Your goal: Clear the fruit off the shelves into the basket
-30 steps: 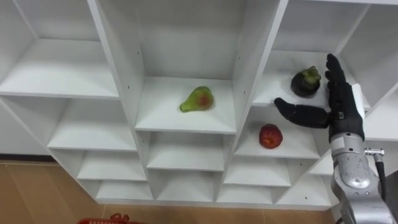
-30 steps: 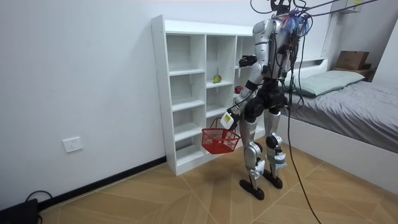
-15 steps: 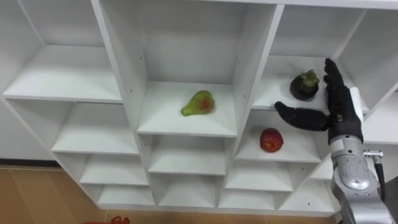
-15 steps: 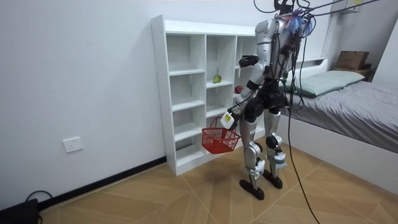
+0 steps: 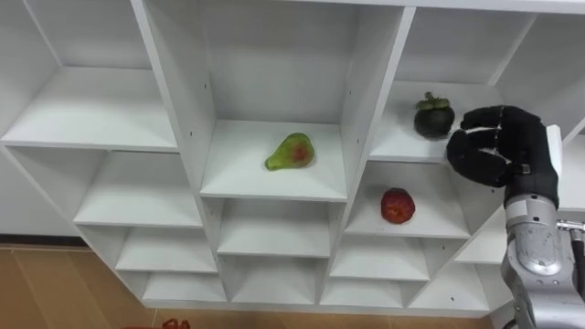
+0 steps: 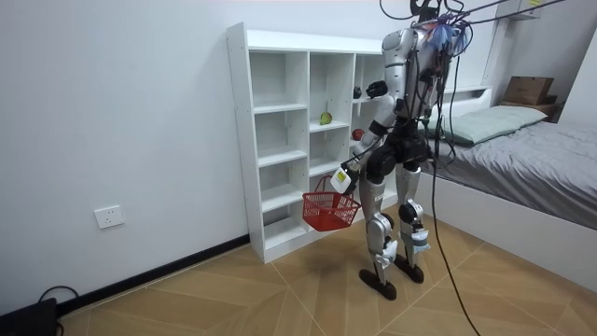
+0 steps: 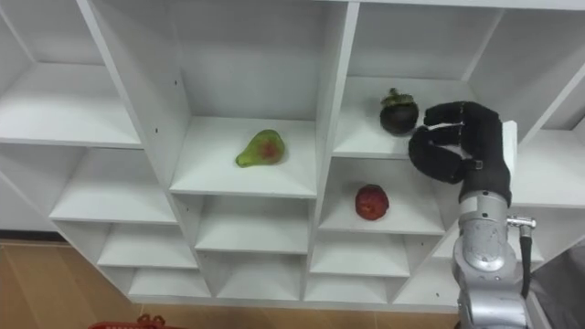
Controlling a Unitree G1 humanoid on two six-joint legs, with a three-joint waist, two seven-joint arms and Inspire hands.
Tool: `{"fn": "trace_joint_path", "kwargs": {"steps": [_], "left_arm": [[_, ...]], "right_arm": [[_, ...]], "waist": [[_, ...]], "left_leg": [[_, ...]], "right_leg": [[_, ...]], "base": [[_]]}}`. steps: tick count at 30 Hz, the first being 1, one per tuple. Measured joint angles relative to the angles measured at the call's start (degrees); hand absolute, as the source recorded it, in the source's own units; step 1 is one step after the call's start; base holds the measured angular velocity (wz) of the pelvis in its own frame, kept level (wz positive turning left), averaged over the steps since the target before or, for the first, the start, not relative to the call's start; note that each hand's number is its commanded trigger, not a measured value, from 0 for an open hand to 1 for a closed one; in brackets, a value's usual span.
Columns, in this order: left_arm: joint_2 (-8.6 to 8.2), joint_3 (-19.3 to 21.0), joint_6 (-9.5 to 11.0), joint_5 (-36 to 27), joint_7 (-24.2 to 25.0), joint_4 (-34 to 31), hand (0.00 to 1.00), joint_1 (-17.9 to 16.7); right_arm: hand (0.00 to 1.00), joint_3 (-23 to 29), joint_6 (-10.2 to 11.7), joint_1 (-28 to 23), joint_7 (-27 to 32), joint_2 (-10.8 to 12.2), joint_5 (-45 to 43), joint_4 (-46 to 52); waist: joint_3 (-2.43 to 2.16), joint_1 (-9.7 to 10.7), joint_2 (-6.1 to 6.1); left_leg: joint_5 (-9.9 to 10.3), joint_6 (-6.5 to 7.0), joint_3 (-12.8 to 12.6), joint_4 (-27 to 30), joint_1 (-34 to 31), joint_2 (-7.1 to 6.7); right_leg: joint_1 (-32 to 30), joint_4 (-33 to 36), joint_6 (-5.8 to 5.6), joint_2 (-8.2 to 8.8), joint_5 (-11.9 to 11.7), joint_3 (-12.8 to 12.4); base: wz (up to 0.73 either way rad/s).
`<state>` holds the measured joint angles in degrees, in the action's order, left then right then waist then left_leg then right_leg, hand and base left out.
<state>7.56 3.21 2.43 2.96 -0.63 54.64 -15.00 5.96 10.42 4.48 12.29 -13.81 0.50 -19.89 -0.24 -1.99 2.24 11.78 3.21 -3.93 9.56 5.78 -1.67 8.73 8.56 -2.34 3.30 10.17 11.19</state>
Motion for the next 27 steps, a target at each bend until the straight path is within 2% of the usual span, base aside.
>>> {"fn": "trace_joint_path", "kwargs": {"steps": [7,14,15,16,17,18,27], "left_arm": [[0.0,0.0,0.0,-0.1,-0.1,0.0,1.0,0.0],[-0.01,-0.1,0.0,-0.8,-0.3,0.1,1.0,0.2],[-0.02,-0.1,0.0,-1.1,-0.3,0.1,1.0,0.2],[-0.02,-0.1,0.0,-1.1,-0.3,0.1,1.0,0.2],[-0.02,-0.1,0.0,-1.1,-0.3,0.1,1.0,0.2],[-0.02,-0.1,0.0,-1.1,-0.3,0.1,1.0,0.2],[-0.13,-0.1,0.0,-1.1,-0.3,0.2,1.0,0.2]], "right_arm": [[1.0,-0.9,0.1,0.3,-0.6,0.1,-0.1,-0.9],[1.0,-1.9,0.0,0.3,-0.6,0.1,-0.1,-0.5],[0.72,-2.0,-0.1,0.3,-0.6,0.1,-0.1,-0.4],[0.52,-2.1,-0.3,0.3,-0.5,0.1,-0.1,-0.2],[0.05,-2.2,-0.4,0.3,-0.5,0.1,-0.1,-0.1],[0.0,-2.4,-0.4,0.3,-0.5,0.2,-0.1,0.0],[0.0,-2.5,-0.5,0.3,-0.4,0.2,0.0,0.5]], "waist": [[0.22,0.0,0.33],[0.24,0.1,0.45],[0.23,0.0,0.44],[0.22,0.0,0.41],[0.21,0.0,0.4],[0.19,0.1,0.39],[0.14,0.0,0.41]], "left_leg": [[0.0,0.0,0.3,-0.1,-0.1,0.0],[0.0,0.0,0.3,0.0,-0.1,-0.01],[0.0,0.0,0.3,0.0,-0.1,-0.01],[0.0,0.0,0.3,0.0,-0.1,0.0],[0.0,-0.01,0.3,0.0,-0.1,-0.01],[0.0,-0.01,0.3,0.0,-0.1,-0.01],[0.0,-0.01,0.2,0.1,-0.1,-0.02]], "right_leg": [[0.0,0.0,0.0,-0.01,0.0,0.1],[0.0,0.0,0.0,0.01,0.0,0.1],[0.0,0.0,0.0,0.0,0.0,0.1],[0.0,0.0,0.0,0.0,0.0,0.1],[0.0,0.0,0.0,0.0,0.0,0.1],[0.0,0.0,0.0,0.01,0.0,0.1],[0.0,0.0,0.0,0.0,0.0,0.0]], "base": [[0.01],[0.0],[0.0],[0.0],[0.0],[0.0],[0.0]]}}
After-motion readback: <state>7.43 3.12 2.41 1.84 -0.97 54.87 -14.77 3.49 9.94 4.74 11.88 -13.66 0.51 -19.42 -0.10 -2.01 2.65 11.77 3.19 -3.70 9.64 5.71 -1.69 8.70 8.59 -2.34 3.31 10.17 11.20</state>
